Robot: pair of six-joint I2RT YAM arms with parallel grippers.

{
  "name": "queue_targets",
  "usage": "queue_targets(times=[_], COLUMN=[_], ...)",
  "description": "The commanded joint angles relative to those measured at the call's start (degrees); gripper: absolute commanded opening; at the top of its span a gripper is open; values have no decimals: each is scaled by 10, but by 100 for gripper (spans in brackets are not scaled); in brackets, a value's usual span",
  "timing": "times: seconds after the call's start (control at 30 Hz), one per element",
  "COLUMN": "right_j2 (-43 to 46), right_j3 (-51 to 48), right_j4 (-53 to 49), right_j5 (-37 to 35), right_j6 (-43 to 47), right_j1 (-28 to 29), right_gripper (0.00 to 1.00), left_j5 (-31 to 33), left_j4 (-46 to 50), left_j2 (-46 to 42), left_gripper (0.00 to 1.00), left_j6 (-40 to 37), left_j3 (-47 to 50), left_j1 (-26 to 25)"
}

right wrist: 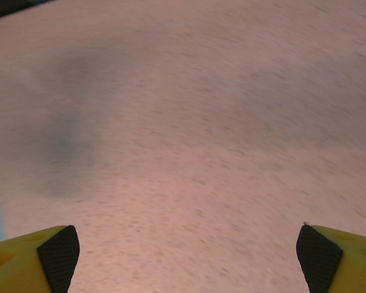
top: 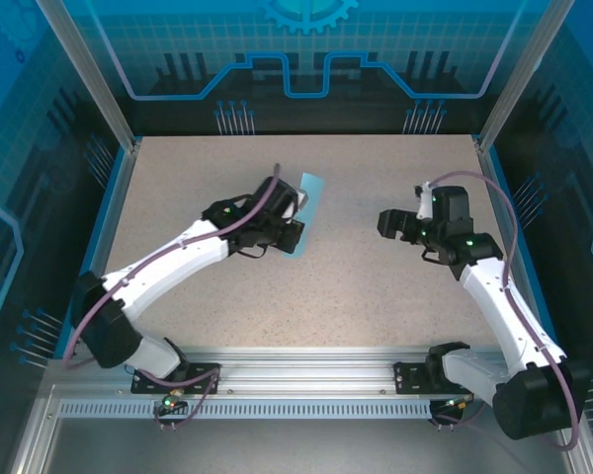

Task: Fold a paper plane with a square sheet of paper (fold left side to right side)
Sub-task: Turn over the paper at the center of the table.

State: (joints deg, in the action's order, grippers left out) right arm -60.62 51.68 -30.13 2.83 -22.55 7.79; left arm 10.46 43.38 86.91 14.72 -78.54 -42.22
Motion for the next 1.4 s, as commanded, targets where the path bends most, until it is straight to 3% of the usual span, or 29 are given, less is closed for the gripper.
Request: queue_targets(times=[0.0,0.13,0.23,0.47,0.73,1.1,1.37], right_j2=[12,16,17,20,31,32,31], right_j3=[-28,-47,-54,-65,-84,-99,-103], right_j4=[-58,-48,-40,-28,-13,-4,1], right_j5=[-43,-23,-10,14,30,52,80], right_j6=[-32,-43,-50,-58,-67,-68,-61], right_j1=[-32,-49,-58,-71,-79,-81,-81], right_gripper=[97,97,98,99,99,100,100], left_j5=[245,345,344,260,136,42,-55], left_j4=[150,227,269,324,277,226,168], left_j2=[48,124,175,290,351,392,379], left_gripper=[0,0,0,0,0,0,24], left_j6=[59,134,204,294,286,262,229], left_j3=[-47,-88,-125,-210,-230,-248,-239], left_j1=[-32,-59,-60,-60,-50,-26,-4])
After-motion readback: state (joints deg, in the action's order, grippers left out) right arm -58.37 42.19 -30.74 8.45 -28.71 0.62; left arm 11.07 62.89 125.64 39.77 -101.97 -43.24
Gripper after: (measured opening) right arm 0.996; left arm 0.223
